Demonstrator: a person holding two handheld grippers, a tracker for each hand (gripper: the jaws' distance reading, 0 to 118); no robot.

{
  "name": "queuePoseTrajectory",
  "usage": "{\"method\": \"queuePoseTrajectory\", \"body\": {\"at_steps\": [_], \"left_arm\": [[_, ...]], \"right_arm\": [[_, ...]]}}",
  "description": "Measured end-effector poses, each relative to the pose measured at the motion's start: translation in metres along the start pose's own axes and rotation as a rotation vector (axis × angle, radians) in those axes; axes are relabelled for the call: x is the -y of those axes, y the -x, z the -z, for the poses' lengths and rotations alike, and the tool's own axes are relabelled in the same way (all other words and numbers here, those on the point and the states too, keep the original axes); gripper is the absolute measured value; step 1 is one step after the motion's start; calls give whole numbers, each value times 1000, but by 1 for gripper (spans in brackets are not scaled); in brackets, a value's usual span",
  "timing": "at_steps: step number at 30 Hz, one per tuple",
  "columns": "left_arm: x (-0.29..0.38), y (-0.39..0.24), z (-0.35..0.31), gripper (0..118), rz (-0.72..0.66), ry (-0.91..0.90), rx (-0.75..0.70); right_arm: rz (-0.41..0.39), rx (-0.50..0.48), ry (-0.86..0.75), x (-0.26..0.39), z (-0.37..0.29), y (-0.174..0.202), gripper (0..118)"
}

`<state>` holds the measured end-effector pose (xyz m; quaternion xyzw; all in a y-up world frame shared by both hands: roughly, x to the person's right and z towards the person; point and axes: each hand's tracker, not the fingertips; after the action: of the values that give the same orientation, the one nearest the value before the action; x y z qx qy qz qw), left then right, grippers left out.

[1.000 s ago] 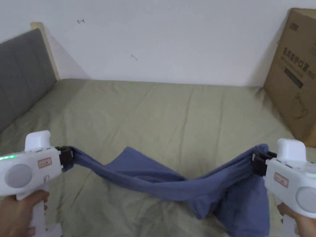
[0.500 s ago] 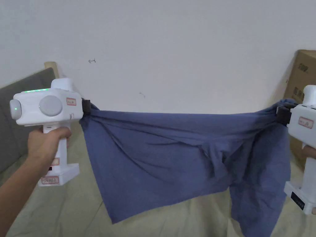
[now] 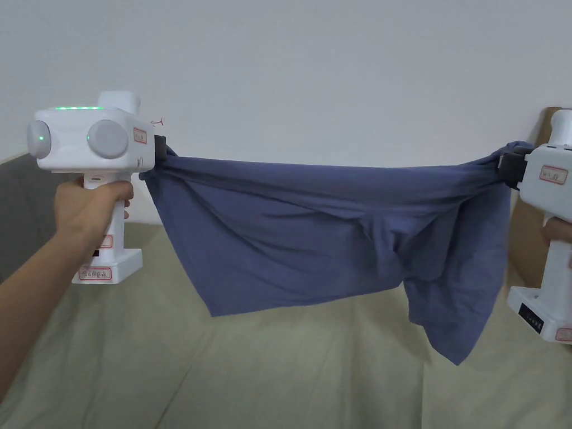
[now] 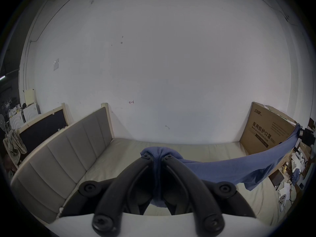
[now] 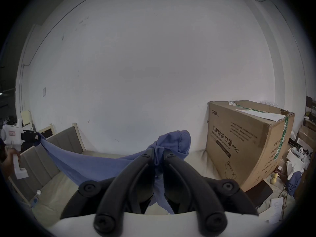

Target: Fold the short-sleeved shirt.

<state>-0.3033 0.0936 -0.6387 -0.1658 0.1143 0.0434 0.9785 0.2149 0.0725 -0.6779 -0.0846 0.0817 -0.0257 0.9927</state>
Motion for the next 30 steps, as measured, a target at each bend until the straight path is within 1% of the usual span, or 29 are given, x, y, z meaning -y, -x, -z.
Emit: {"method": "queuePoseTrajectory", "body": {"at_steps": [3,7,13,17,23,26,30], "left_arm": [[34,5,11,6,0,37,6],[101,14,19,6,-4,154,10],[210,26,10,6,-21,331,12],[275,35,-16,6,-20,415,7],[349,58,-74,6,-56,485,27],[378,64,-106,6,-69,515,26],[408,71,-139,6,-54,564,10]], "right_arm": [[15,-1,61,35,7,-4,9],[40,-5,159,98,9,-9,9],[62,5,329,195,-10,-15,9],[80,8,404,249,-45,-17,9],[105,2,493,304,-113,-21,9],[149,9,516,324,-147,-26,9],[197,19,539,344,-187,-32,9]]}}
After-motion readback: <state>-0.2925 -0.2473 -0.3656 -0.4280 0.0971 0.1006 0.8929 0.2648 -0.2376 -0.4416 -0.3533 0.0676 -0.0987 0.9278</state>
